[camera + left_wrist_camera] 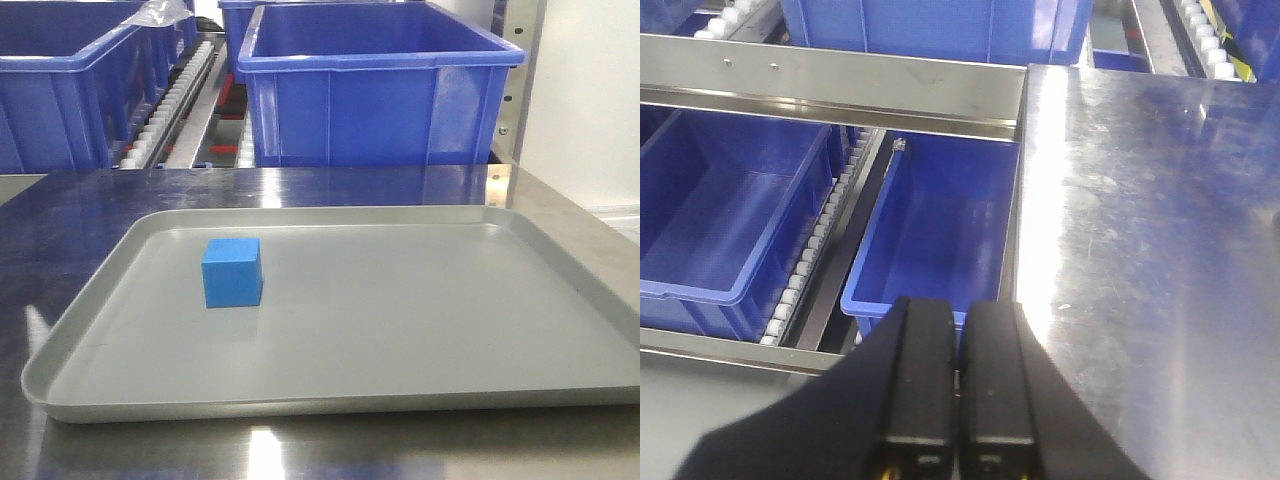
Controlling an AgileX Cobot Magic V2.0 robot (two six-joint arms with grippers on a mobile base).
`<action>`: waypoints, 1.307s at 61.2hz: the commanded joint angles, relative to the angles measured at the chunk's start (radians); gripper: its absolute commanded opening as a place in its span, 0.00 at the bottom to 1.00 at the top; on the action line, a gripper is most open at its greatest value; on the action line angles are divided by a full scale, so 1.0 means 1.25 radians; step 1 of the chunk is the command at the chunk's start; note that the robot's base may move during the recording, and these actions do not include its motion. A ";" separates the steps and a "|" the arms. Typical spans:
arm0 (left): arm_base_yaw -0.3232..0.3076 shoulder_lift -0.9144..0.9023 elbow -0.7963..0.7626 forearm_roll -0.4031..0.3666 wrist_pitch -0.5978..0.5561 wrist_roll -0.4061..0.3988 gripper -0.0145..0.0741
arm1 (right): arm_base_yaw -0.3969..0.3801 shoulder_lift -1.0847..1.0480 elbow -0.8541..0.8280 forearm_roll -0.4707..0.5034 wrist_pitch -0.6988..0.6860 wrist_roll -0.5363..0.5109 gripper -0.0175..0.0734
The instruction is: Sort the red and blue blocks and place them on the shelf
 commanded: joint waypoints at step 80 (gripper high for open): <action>-0.001 0.004 -0.028 0.063 -0.064 -0.003 0.30 | -0.004 0.004 -0.024 -0.006 -0.065 -0.002 0.25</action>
